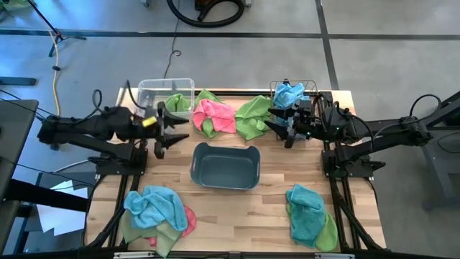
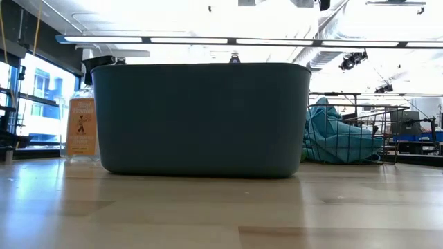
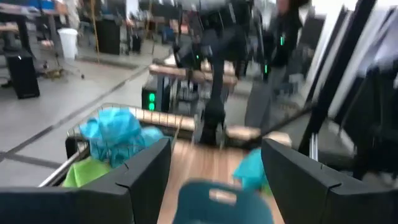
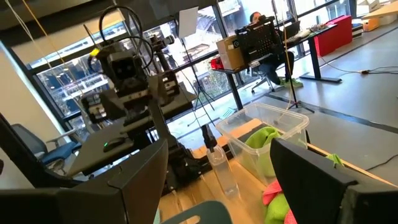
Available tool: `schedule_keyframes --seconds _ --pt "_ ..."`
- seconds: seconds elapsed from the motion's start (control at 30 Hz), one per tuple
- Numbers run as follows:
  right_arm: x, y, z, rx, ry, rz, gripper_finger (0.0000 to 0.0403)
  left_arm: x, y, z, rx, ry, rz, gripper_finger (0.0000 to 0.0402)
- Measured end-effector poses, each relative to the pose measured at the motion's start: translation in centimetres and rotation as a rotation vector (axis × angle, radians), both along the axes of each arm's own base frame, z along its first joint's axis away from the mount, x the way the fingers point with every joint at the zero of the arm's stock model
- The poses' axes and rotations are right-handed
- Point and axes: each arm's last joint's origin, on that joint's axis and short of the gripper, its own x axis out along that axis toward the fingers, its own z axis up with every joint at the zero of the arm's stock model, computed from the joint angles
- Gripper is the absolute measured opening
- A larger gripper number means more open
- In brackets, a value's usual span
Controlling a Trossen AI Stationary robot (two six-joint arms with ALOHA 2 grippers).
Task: Sort microfiber towel by color & place in baskets
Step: Put the blue microfiber cloth into the gold wire basket
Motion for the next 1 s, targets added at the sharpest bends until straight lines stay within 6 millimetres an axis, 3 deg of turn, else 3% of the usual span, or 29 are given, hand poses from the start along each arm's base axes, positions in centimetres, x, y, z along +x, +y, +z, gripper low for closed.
schedule_keyframes --seconds 0.2,0.5,0.77,1.0 --pt "0.0 0.0 0.0 -0.002 0.001 0.000 0.0279 0.1 -1.6 -0.1 -0.010 0.064 -0.087 0.0239" --pt "0.0 0.0 0.0 -0.002 0.001 0.000 0.0279 -0.1 -5.9 -0.8 0.018 0.752 -0.249 0.0212" --pt "0.0 0.0 -0.1 -0.003 0.015 0.000 0.0279 -0.1 -10.9 -5.9 -0.151 1.221 -0.414 0.0198" --pt "0.0 0.0 -0.4 -0.005 0.045 0.000 0.0279 -0.5 -13.7 -9.5 -0.141 1.383 -0.357 0.0216"
